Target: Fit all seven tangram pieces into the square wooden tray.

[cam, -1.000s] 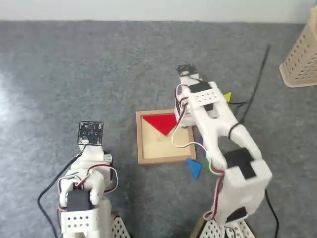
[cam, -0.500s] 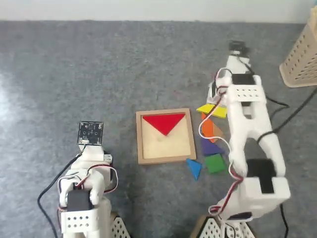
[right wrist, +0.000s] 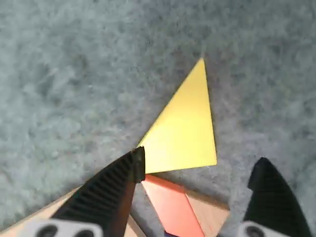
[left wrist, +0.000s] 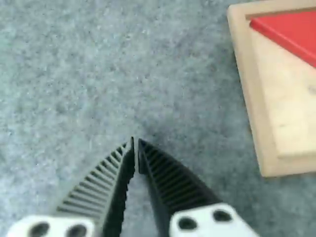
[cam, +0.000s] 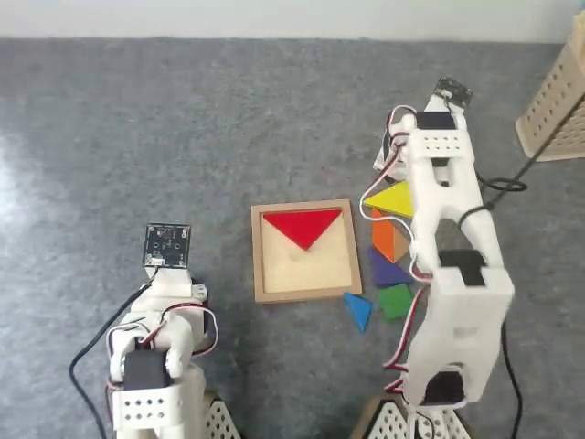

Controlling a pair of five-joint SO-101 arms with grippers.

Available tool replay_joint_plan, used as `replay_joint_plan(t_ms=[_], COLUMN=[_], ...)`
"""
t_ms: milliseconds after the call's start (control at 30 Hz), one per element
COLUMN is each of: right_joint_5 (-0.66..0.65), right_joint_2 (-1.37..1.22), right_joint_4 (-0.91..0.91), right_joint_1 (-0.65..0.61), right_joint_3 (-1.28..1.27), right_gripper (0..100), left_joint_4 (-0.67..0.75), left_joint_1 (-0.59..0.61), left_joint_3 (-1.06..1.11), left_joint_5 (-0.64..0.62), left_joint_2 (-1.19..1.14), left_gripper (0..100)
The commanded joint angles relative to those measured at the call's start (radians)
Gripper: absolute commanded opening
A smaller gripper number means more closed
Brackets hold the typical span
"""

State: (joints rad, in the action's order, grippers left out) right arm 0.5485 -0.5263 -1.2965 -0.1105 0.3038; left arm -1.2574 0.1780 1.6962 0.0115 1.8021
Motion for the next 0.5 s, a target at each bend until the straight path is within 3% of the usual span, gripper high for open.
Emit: replay_joint_plan(t_ms=[0, 467], right_joint_5=[0.018, 0.081], right_joint_2=[-0.048, -0.257], right_joint_4=[-0.044, -0.081], right_joint_1=[0.007, 0.002], right_joint_3=[0.161, 0.331], right_gripper=[29.9, 29.9], left_joint_4=[-0.005, -0.005], left_joint_1=[0.002, 0.002], left_joint_3=[-0.012, -0.012], left_joint_5=[-0.008, -0.008], left_joint_2=[0.017, 0.017], left_gripper=[1, 1])
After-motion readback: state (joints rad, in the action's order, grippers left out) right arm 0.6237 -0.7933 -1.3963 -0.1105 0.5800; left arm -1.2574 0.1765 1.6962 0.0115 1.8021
